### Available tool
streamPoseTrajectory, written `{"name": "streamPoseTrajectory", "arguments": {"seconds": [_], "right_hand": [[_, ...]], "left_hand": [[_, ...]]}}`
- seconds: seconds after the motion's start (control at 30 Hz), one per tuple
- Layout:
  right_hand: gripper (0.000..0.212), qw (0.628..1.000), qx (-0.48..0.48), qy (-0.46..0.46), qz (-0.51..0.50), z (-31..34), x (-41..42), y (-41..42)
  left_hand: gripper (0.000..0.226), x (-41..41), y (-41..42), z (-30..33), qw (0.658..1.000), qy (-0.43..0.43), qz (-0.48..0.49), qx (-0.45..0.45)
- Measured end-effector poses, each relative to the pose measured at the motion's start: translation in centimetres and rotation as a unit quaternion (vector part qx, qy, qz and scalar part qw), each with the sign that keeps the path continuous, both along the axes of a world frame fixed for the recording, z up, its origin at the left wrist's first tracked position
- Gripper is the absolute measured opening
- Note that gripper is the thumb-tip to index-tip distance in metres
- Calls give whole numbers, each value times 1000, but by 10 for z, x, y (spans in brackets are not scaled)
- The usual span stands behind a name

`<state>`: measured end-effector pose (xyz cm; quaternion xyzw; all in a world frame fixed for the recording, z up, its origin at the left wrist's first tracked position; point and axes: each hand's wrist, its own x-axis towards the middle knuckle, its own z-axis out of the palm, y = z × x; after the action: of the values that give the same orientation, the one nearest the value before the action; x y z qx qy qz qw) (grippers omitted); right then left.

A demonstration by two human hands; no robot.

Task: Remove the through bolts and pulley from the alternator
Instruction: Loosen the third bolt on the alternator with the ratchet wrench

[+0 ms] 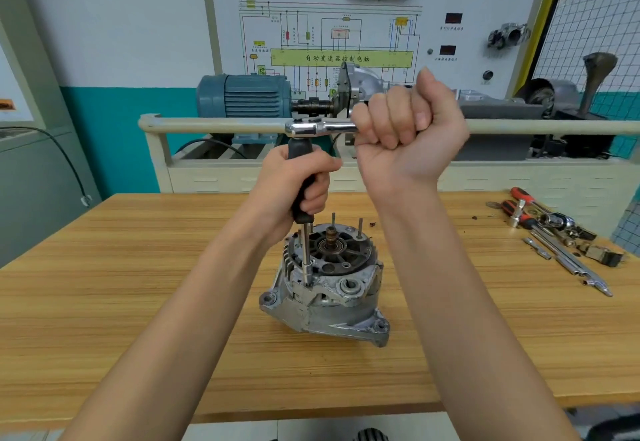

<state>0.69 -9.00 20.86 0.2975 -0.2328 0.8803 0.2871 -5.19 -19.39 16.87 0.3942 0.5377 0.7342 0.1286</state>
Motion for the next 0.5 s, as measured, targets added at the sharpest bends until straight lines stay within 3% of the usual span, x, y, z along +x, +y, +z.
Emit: {"name": "streamPoseTrajectory", "arguments": {"seconds": [0.1,0.17,0.4,0.5], "right_hand": [[50,982,-86,-65,158,0,-16,18],[49,967,-132,-87,203,-3,-25,24],[56,978,-128,-77,144,-2,-21,18],[60,993,-88,-48,57,-2,-11,5]], "left_hand": [[33,-3,-1,2,994,-4,-105,-27],[37,-3,2,2,990,-25,-129,-46],[51,-1,5,-1,999,-38,-8,-23],[50,1,8,0,997,-50,64,-2]]}}
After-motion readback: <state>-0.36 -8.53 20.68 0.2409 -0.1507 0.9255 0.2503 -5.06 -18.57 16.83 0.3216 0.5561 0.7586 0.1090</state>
